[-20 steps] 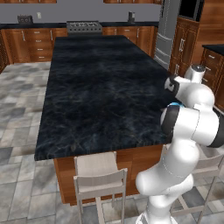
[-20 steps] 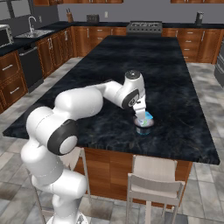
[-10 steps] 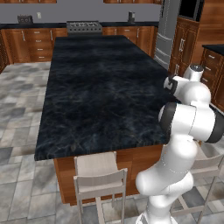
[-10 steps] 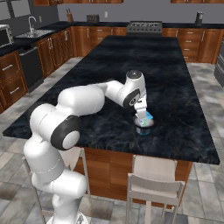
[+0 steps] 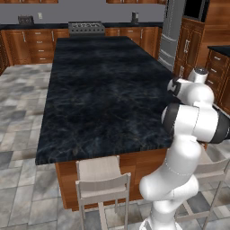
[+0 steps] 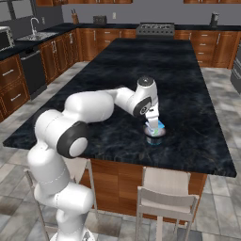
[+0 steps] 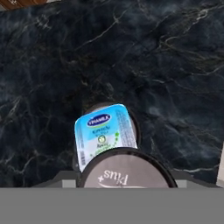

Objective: Stack the yogurt containers by placing the smaller containers on top of the larger containers.

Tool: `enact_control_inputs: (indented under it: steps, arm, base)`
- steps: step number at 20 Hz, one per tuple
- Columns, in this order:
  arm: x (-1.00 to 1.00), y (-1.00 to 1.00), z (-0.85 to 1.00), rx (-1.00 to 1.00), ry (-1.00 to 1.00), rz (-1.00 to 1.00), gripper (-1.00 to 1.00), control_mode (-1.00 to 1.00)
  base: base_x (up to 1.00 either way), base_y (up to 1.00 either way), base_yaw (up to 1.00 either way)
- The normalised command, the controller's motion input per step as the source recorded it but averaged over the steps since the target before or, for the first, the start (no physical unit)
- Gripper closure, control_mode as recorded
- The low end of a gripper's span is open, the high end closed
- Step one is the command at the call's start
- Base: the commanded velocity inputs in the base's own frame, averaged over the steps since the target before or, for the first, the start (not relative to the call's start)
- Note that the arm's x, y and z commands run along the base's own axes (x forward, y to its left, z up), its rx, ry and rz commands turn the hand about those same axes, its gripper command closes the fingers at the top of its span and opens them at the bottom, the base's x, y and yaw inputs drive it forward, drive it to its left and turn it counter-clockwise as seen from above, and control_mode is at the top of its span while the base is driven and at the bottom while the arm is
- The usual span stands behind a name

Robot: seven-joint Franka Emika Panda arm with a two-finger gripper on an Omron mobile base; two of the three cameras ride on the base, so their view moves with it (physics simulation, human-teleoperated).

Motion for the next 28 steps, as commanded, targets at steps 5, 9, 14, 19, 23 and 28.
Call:
enact_control_inputs:
  steps: [5,9,14,19,23,28]
  arm:
    - [0.12,0.0,-0.11,0.0,0.0,0.0,1.0,-1.0]
    - [0.1,-0.03,-0.07,0.0,0.0,0.0,1.0,-1.0]
    - [0.08,-0.03,-0.06,0.0,0.0,0.0,1.0,-1.0]
    - [0.07,-0.06,-0.06,0.0,0.0,0.0,1.0,-1.0]
    - [0.07,-0.07,-0.08,0.0,0.0,0.0,1.0,-1.0]
    - [0.04,-0.01,-0.05,0.0,0.0,0.0,1.0,-1.0]
  base:
    - [0.0,0.0,0.0]
    - [0.0,0.0,0.0]
    - [0.0,0.0,0.0]
    - [0.0,0.0,0.0]
    - [0.0,0.0,0.0]
    - [0.0,0.0,0.0]
